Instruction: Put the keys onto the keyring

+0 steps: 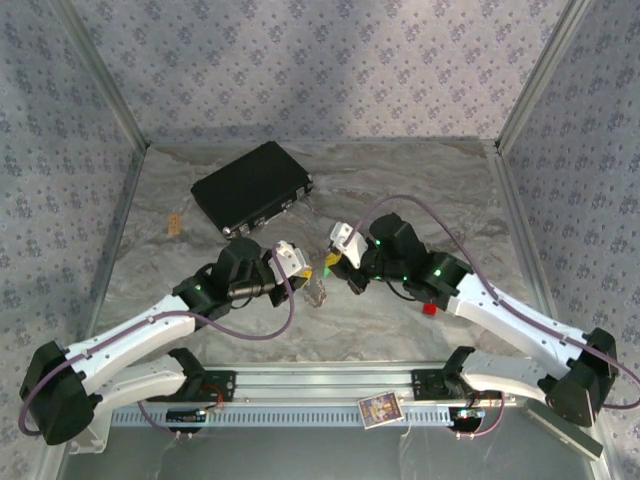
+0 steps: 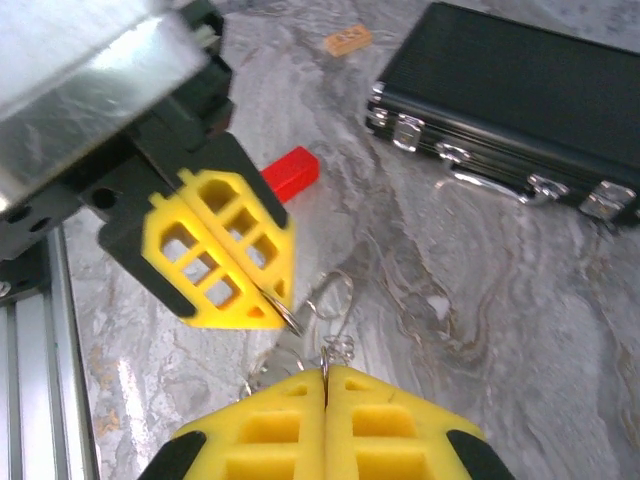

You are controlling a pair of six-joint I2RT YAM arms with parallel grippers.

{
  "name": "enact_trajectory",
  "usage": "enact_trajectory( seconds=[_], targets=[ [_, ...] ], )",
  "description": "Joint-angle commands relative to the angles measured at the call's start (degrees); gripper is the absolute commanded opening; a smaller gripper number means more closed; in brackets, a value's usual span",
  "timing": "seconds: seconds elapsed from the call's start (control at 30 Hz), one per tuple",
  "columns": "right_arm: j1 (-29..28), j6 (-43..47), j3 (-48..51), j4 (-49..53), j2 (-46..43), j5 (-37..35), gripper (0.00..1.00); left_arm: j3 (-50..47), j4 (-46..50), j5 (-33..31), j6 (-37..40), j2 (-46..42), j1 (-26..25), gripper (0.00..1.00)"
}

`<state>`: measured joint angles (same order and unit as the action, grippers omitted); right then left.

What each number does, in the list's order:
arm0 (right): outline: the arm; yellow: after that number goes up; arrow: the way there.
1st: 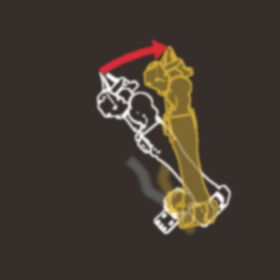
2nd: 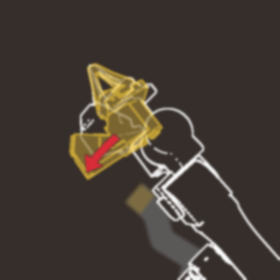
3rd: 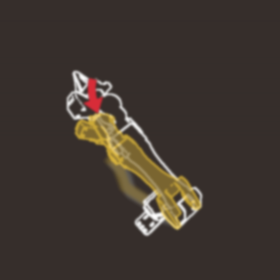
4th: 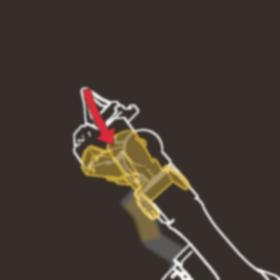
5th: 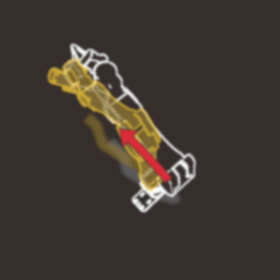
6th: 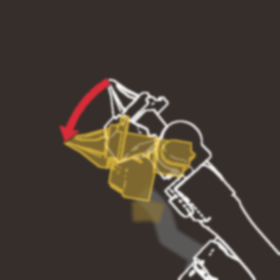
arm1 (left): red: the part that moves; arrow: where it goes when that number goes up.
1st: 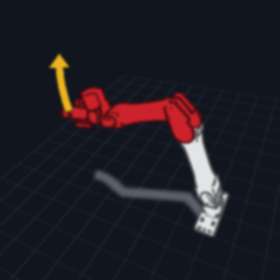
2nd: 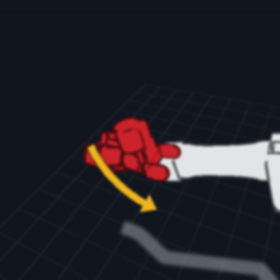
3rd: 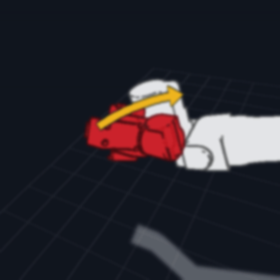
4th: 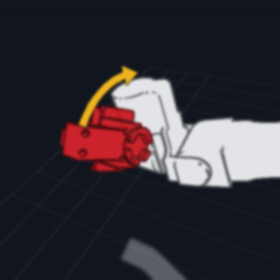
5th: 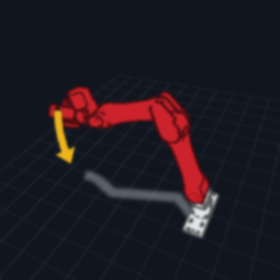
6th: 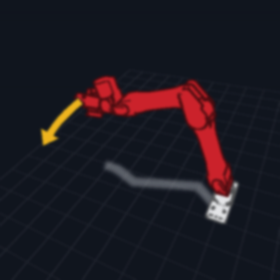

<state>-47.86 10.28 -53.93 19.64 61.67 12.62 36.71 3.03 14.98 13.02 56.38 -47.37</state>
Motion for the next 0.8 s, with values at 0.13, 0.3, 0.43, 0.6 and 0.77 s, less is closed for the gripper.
enact_trajectory(
  seconds=[0.13, 0.3, 0.43, 0.6, 0.77],
  targets=[
    [2.0, -18.0, 1.6, 15.8, 1.6, -11.2, 0.00, 0.1, -3.4, 1.8, 1.1, -0.8, -0.6, 0.00],
    [2.2, -25.4, 1.5, 23.1, 7.3, -8.1, 0.00, -0.5, -5.0, 3.0, 1.4, -0.9, -0.4, 0.00],
    [2.1, -28.7, 3.9, 21.4, 11.2, -4.6, 0.00, -0.6, -4.8, 3.7, 1.8, -1.0, -0.3, 0.00],
    [3.0, -29.2, 4.3, 19.2, 16.2, -4.4, 0.00, -1.4, -5.0, 6.0, 2.4, -2.3, -0.3, 0.00],
    [5.3, -29.1, 2.5, 17.7, 21.5, -4.1, 0.00, -1.9, -5.1, 6.4, 2.6, -2.7, -0.3, 0.00]
  ],
)
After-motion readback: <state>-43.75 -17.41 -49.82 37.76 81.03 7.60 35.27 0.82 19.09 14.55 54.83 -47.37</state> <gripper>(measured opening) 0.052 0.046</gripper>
